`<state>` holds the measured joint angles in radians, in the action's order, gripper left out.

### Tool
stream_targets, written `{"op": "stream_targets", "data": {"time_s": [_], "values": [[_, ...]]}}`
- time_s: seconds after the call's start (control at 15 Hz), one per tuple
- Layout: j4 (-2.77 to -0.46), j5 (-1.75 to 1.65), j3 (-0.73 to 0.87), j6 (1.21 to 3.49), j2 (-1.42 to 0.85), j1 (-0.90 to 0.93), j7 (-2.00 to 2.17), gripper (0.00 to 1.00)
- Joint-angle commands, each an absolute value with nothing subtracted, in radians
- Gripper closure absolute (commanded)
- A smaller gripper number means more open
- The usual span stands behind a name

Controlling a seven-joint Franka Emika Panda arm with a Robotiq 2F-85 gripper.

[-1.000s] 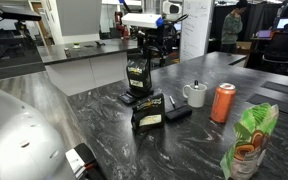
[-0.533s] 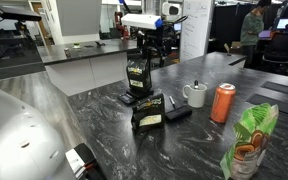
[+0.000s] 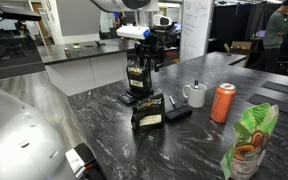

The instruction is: Press the left button on the scale

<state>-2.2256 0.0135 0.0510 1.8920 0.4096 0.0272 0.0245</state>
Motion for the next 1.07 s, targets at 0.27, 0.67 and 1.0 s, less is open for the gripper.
{"op": "stream_targets", "data": {"time_s": [0.27, 0.67, 1.0], "values": [[-2.395, 0.074, 0.017, 1.977, 0.483, 0.028, 0.071, 0.0], [-2.372, 0.064, 0.004, 1.954, 0.473, 0.017, 0.078, 0.0], [-2.361, -0.037, -0.095, 1.95, 0.416, 0.026, 0.18, 0.0]]}}
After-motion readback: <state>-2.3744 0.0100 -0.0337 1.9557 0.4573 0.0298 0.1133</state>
